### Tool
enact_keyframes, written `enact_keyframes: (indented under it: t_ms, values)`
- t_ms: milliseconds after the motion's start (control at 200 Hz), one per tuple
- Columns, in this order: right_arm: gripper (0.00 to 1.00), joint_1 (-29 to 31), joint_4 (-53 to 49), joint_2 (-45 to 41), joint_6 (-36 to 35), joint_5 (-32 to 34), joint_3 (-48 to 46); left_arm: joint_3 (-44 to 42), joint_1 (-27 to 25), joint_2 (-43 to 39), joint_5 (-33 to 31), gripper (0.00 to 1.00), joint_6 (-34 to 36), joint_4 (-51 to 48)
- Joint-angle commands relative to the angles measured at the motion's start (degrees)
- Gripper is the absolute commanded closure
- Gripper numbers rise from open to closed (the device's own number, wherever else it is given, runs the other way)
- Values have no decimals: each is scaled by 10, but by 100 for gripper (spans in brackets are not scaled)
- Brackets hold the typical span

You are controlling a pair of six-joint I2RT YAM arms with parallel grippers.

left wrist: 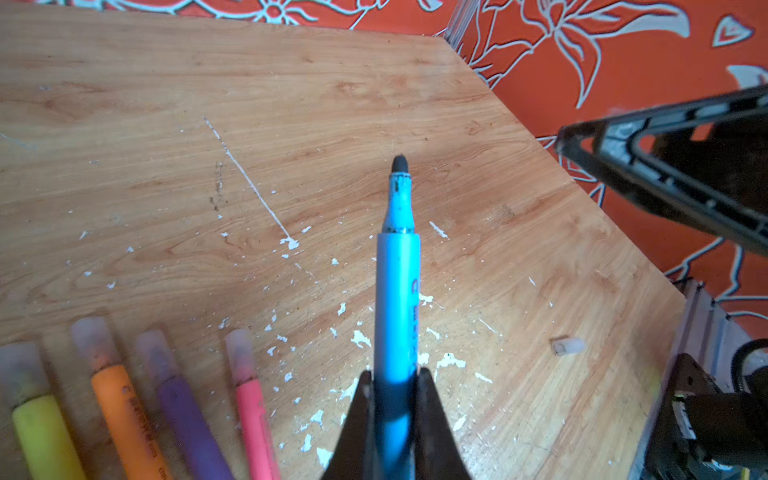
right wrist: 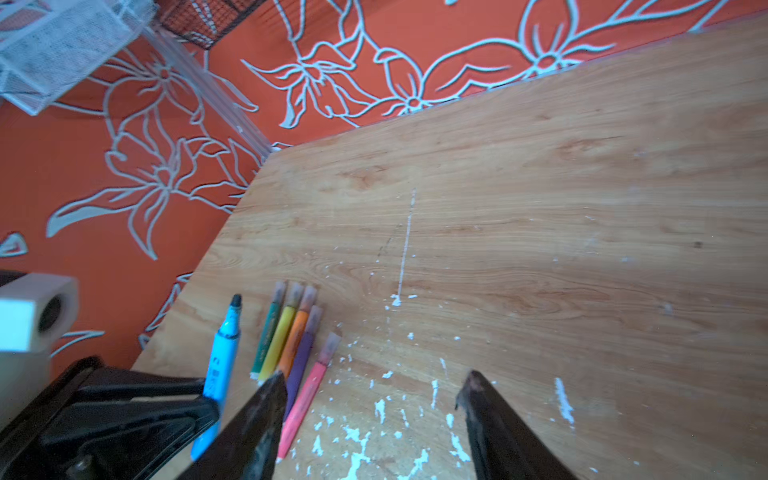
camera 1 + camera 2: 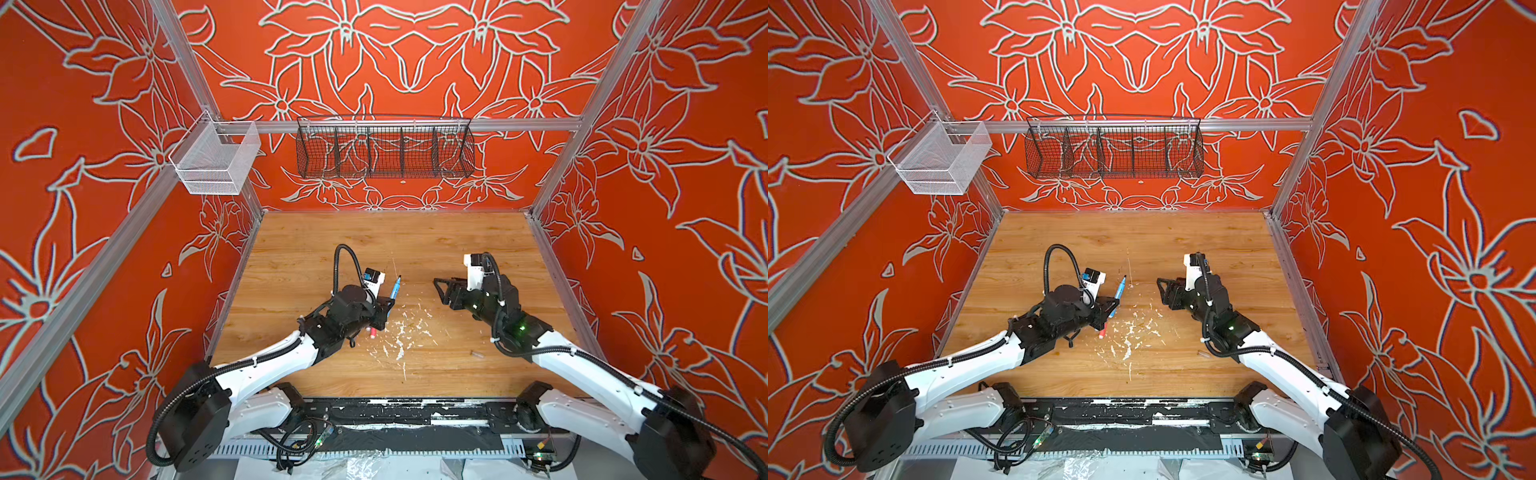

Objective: Insert the pens into the pen caps
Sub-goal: 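Move the open right gripper to the blue marker tip while left holds it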

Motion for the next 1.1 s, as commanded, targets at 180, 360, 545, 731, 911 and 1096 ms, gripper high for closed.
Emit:
enact_keyframes:
  t_ms: [180,360,545,731,911,1096]
  values:
    - [38,42,115,57,7,-116,6,1,-1,10,96,100,31,72]
    - [40,43,139,82,33,-147,10,9,-1,28,117,100,27,76]
    - [44,43,156,103,64,-165,10,16,-2,41,148,100,29,80]
    - [57,43,175,132,98,-183,15,19,-2,44,171,100,28,81]
    - [76,44,177,145,104,-183,17,25,-2,52,174,100,28,78]
    - [97,45,202,150,131,-191,8,29,-2,53,167,93,29,68]
